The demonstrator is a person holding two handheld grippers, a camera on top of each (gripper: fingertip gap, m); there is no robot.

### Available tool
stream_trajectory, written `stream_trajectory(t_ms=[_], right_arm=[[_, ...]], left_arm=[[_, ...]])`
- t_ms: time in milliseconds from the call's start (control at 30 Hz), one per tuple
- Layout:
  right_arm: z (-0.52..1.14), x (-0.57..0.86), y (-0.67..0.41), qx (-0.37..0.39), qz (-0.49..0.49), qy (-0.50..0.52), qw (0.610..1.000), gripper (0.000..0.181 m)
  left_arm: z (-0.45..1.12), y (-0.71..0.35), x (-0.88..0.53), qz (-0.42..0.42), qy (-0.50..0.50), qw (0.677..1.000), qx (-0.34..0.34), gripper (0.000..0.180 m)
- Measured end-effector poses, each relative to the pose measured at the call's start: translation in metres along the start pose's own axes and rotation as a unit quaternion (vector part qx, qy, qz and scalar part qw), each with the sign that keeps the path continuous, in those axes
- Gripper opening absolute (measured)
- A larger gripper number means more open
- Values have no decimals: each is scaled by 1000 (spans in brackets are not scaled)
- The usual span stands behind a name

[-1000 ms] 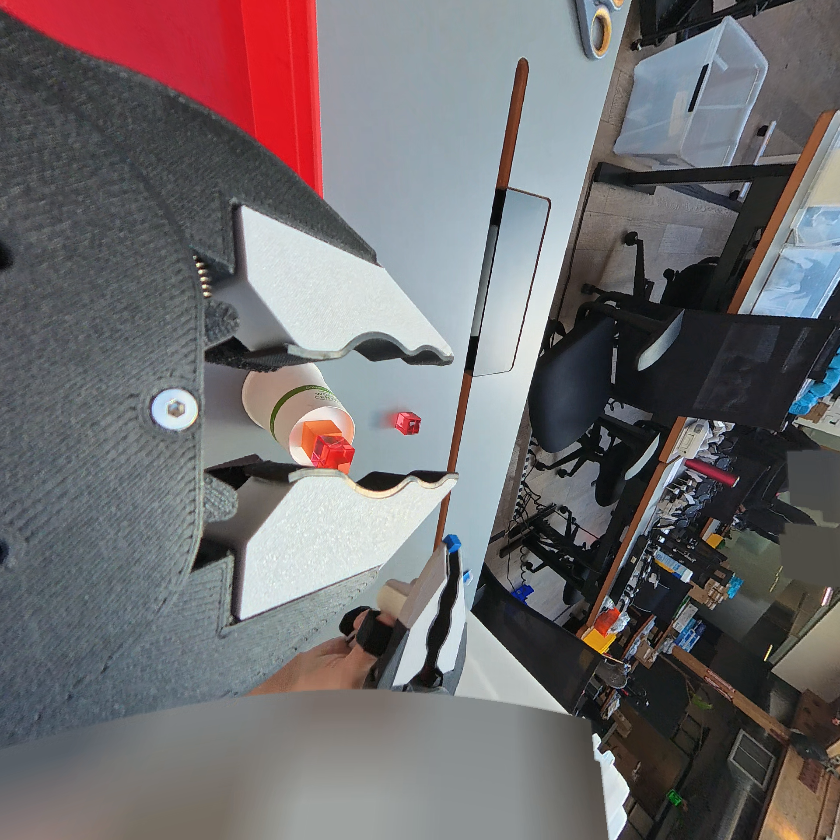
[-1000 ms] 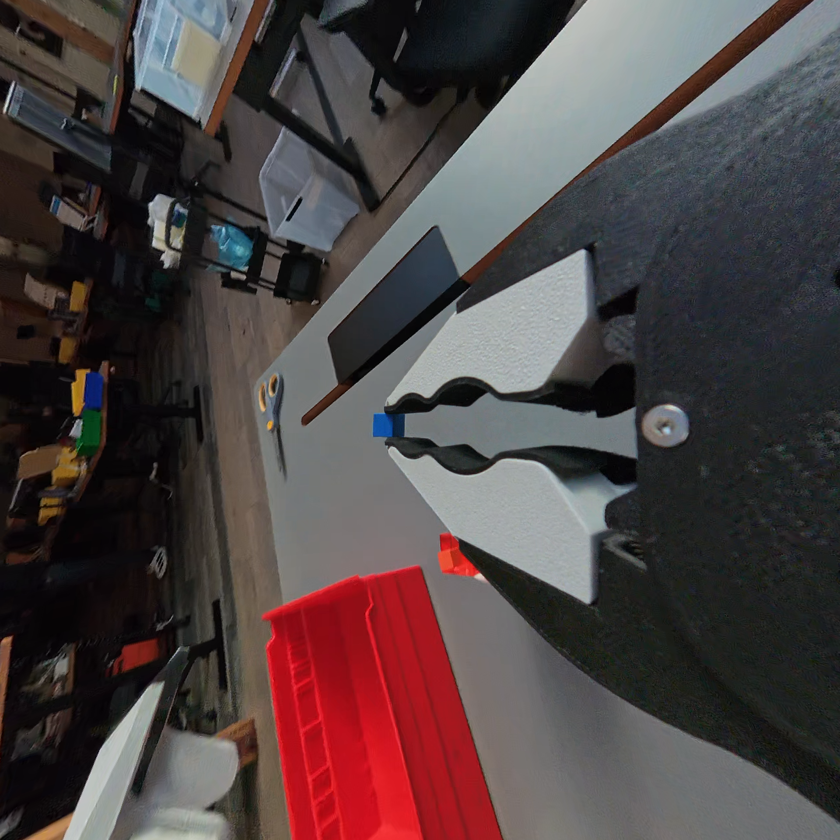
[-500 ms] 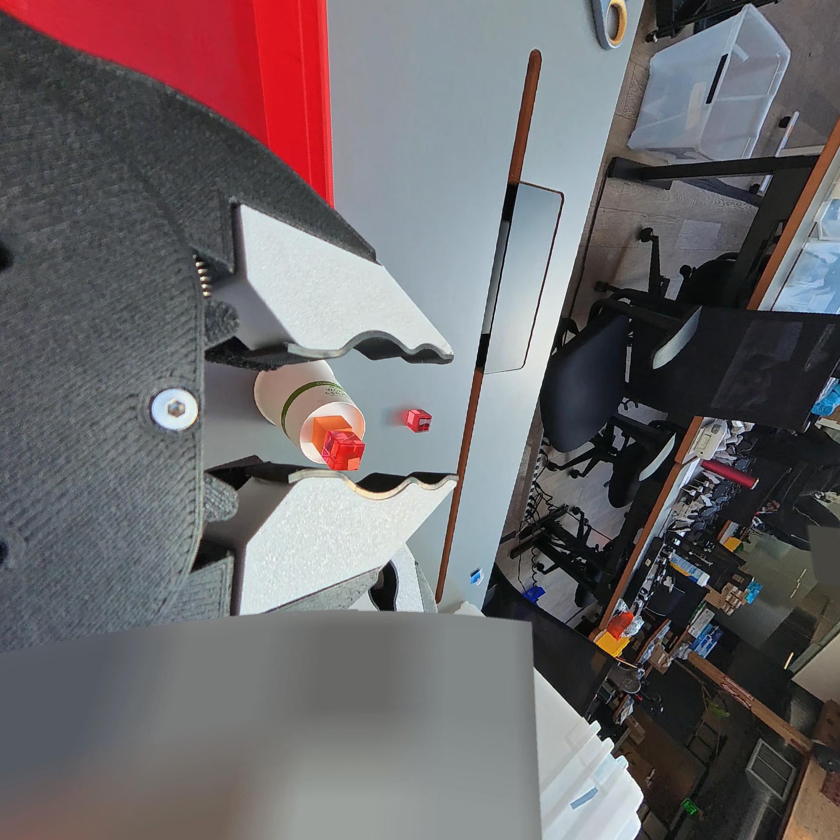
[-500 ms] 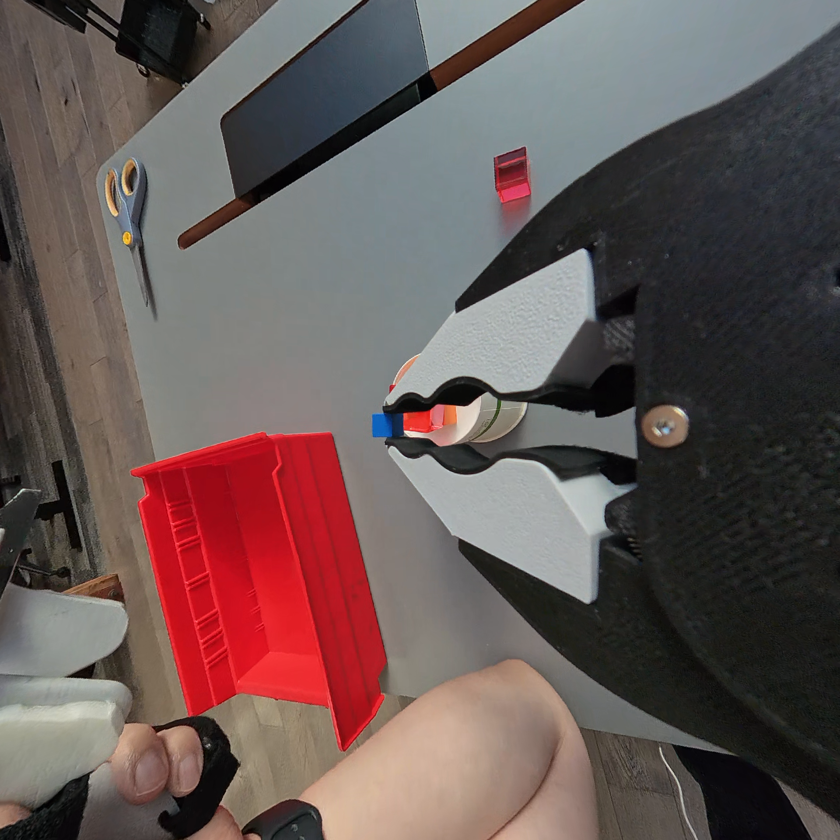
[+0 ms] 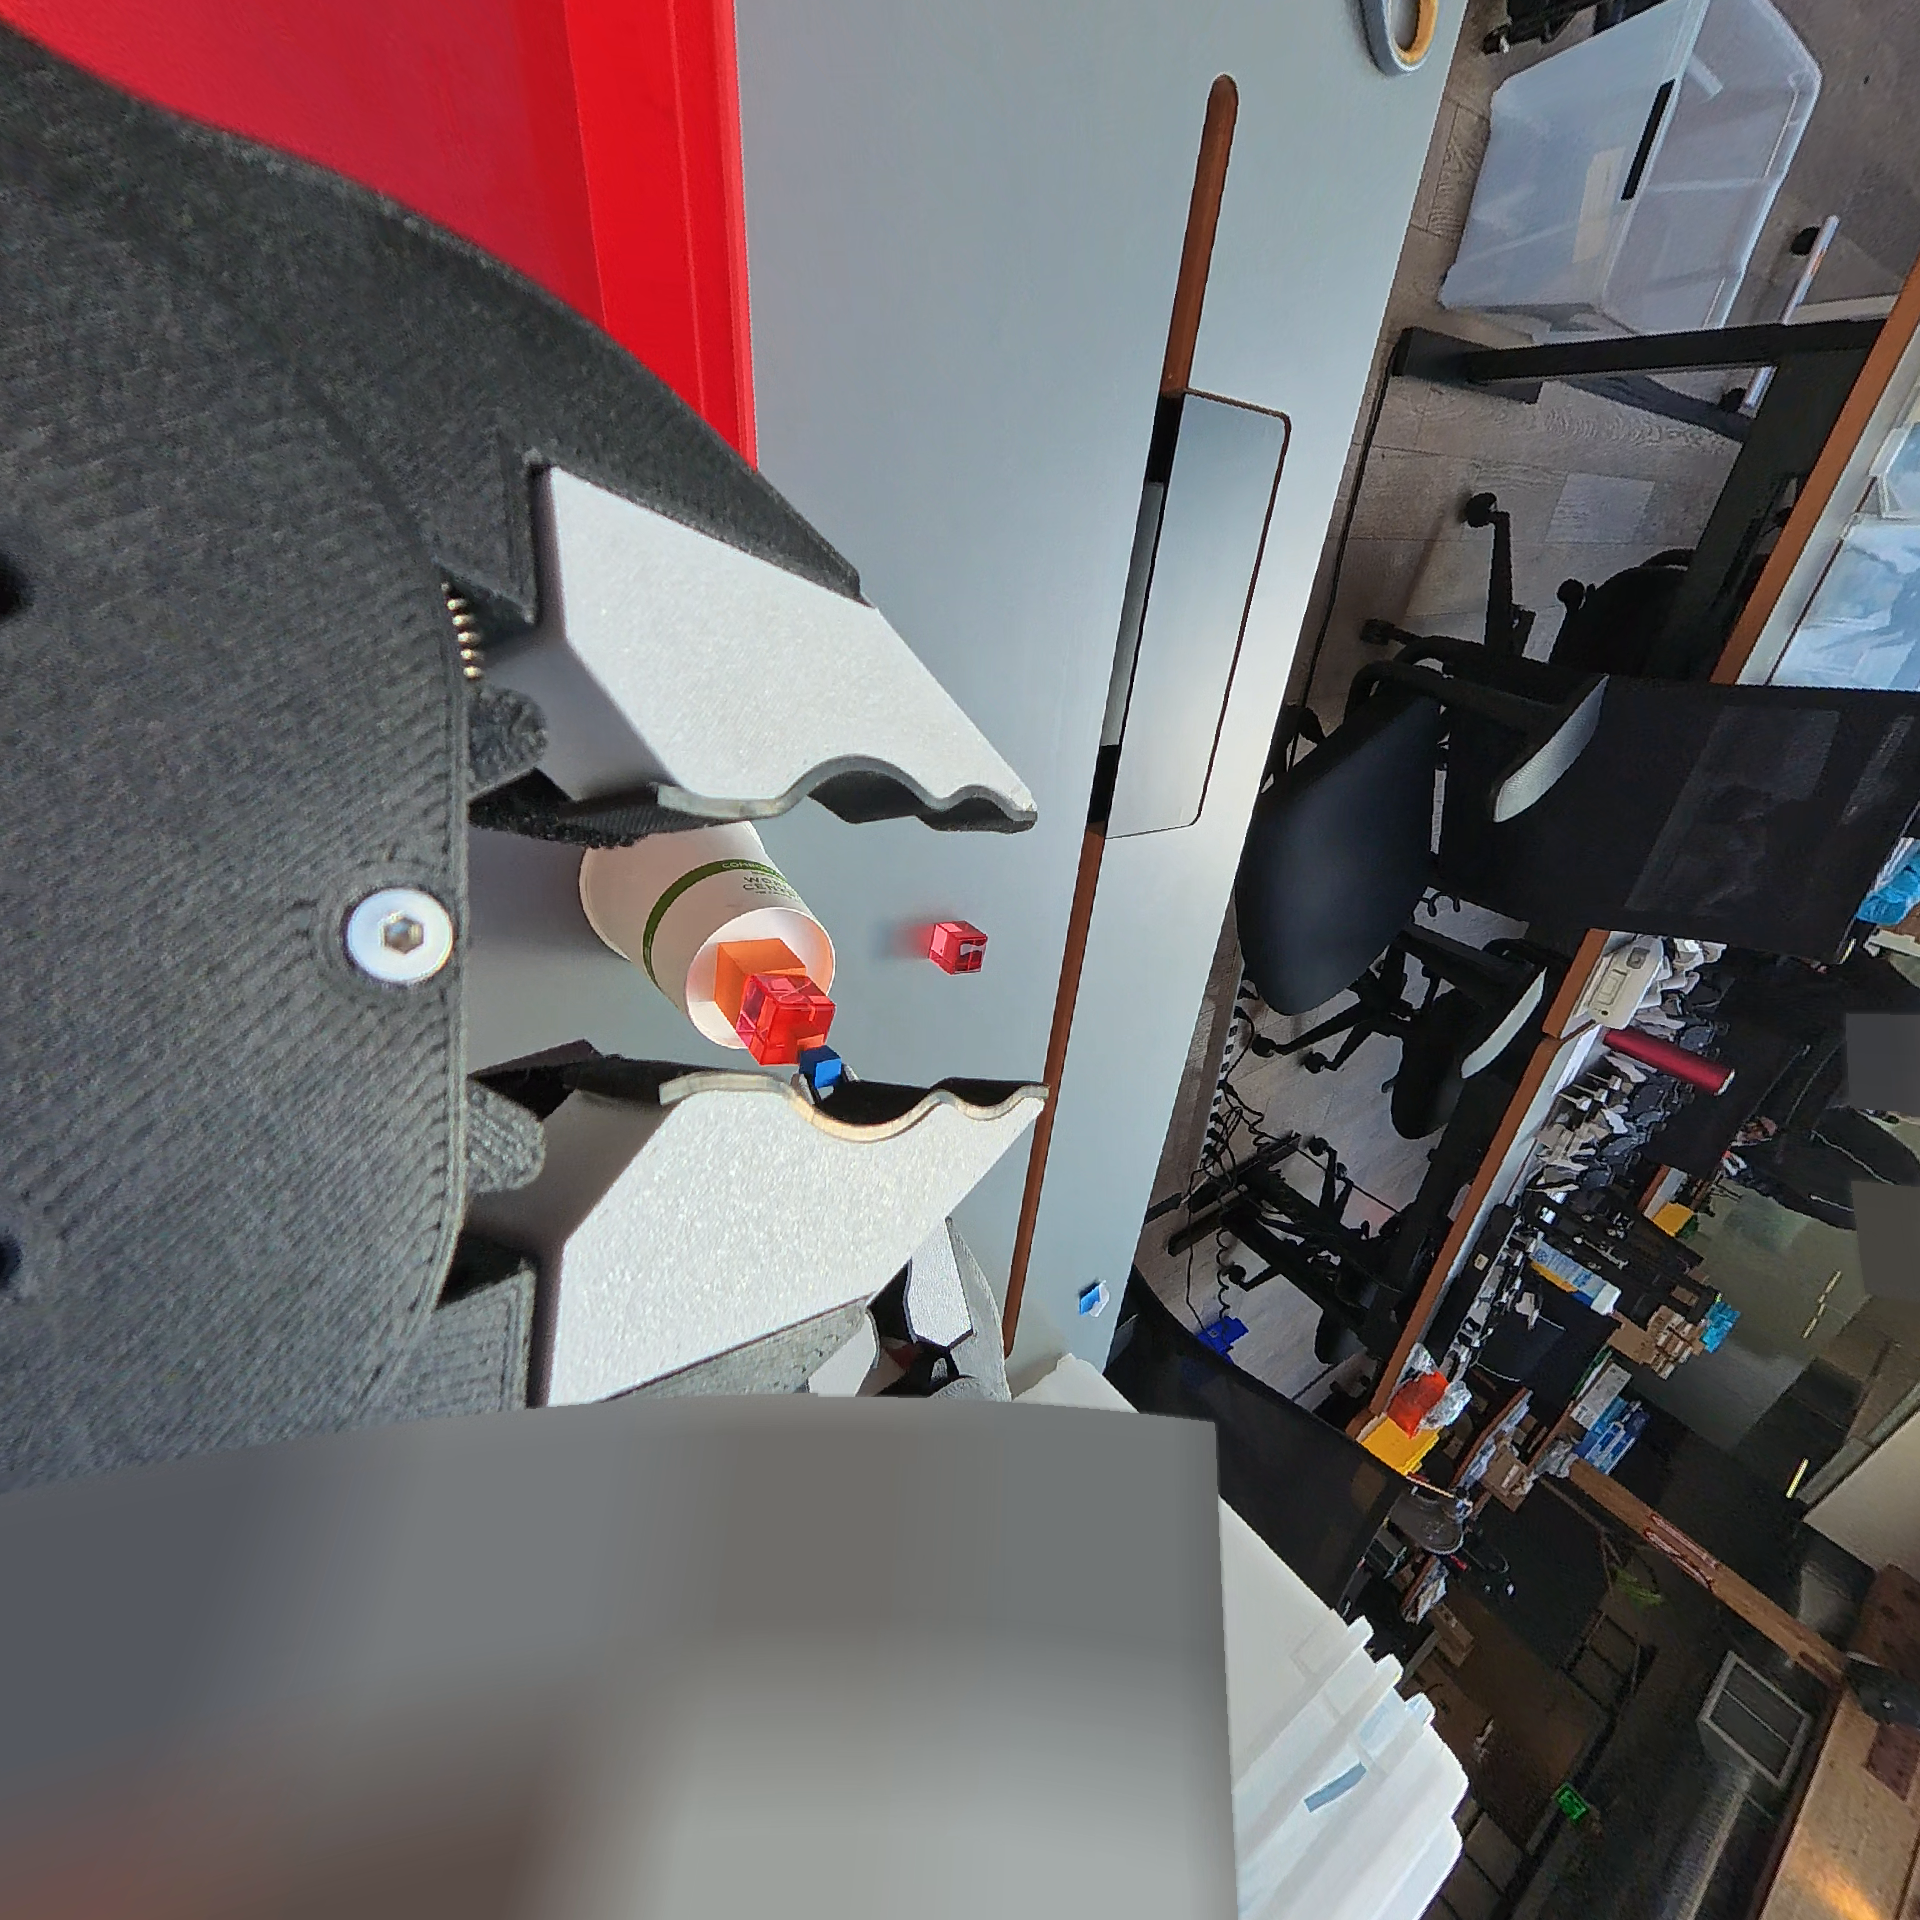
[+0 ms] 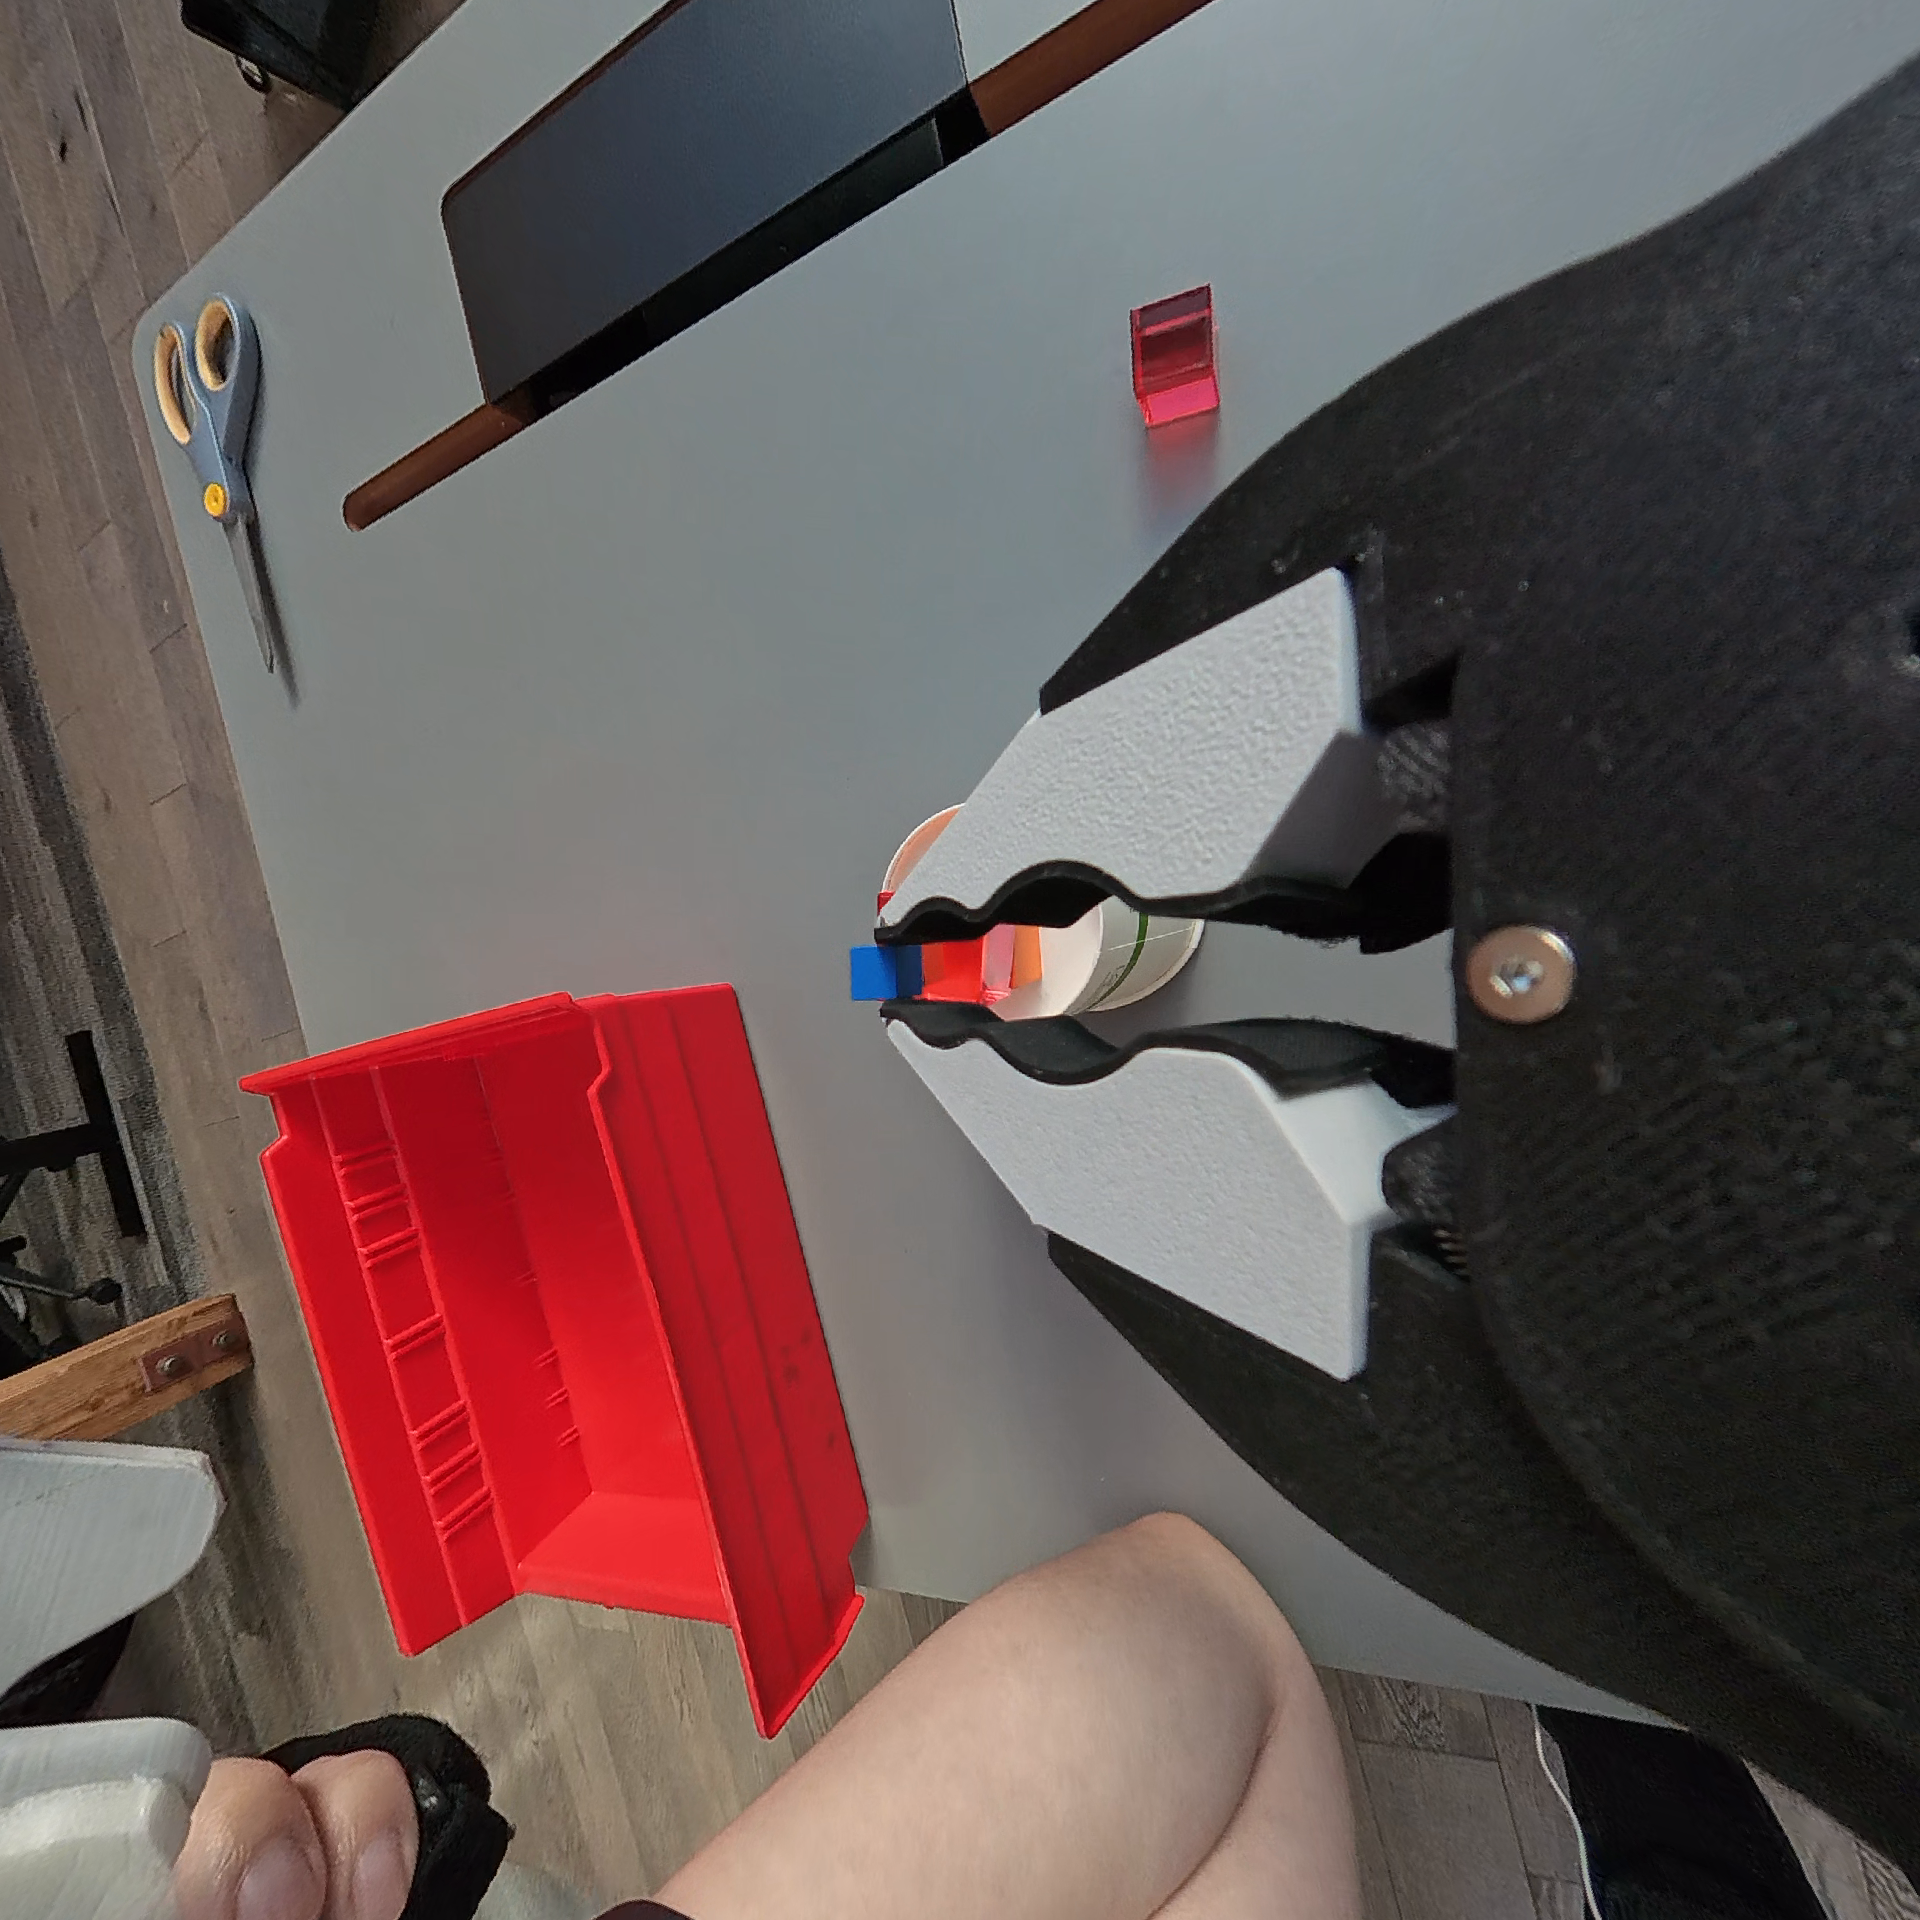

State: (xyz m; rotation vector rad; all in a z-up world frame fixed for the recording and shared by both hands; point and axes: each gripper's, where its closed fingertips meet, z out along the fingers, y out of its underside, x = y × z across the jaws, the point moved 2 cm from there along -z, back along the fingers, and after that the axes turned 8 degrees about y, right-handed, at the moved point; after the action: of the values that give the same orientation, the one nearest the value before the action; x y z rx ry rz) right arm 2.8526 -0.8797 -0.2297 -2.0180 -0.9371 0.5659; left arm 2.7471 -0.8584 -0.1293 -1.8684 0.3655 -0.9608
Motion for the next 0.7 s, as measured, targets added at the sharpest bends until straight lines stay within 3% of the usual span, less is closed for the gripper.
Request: stream_trajectory(t_ms=[600, 700], right_arm=[[1, 1, 2, -6, -1, 4, 1000, 20], [-15, 10, -5, 29, -2, 7, 1000, 25]], left_arm=[[0, 0, 1, -3, 9, 1000, 0, 46], [-1, 0, 1, -4, 10, 1000, 1, 46]])
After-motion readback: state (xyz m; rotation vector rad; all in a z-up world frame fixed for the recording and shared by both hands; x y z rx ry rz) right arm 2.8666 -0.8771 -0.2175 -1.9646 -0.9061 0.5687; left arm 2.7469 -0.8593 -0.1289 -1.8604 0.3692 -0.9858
